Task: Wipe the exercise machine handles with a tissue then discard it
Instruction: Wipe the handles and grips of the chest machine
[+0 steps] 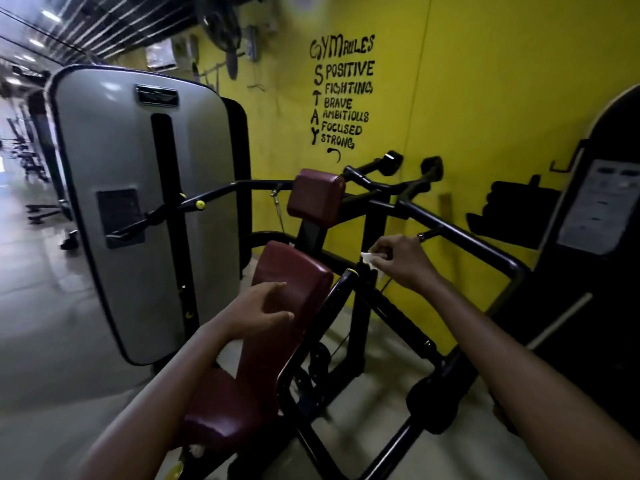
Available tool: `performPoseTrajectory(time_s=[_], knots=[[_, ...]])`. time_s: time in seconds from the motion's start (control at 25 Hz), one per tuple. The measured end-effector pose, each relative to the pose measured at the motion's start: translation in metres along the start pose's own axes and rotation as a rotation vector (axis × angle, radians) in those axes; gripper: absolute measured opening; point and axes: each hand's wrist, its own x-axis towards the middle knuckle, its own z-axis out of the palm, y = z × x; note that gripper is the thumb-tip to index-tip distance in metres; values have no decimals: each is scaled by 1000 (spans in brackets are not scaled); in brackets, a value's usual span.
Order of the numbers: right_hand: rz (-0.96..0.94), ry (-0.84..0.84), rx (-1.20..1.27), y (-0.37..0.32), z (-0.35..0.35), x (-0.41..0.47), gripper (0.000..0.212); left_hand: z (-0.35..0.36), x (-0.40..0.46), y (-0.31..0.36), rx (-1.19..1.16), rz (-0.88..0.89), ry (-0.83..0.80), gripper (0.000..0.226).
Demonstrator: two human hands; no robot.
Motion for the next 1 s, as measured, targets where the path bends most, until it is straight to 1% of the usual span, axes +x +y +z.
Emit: performPoseTrajectory(time_s=[0.04, 0.08, 0.2, 0.32, 0.4, 0.52, 0.68, 0.92, 1.0], knots=[[12, 4, -13, -4, 2, -3, 11, -3, 5, -4, -9, 13, -12, 97], [32, 17, -21, -9, 3, -7, 11, -6, 10, -8, -8, 28, -28, 94], [119, 71, -32, -28, 9, -15, 14, -17, 24, -26, -27, 117, -94, 76], [206, 111, -62, -48, 22, -25, 16, -26, 34, -45, -1, 218, -141, 72], [245, 124, -101, -63, 32, -31, 15, -33, 40, -56, -13, 269, -174, 73], [279, 116, -203, -77, 43, -43, 11, -39, 45, -62, -54, 335, -235, 83], [364, 127, -248, -82, 42, -51, 12, -33, 53, -59, -77, 428, -264, 71], [391, 168, -263, -80, 36, -52, 11, -26, 72, -59, -44, 514, -320, 73], [396, 174, -280, -81, 37, -54, 10, -25, 82, -58, -41, 530, -314, 73]])
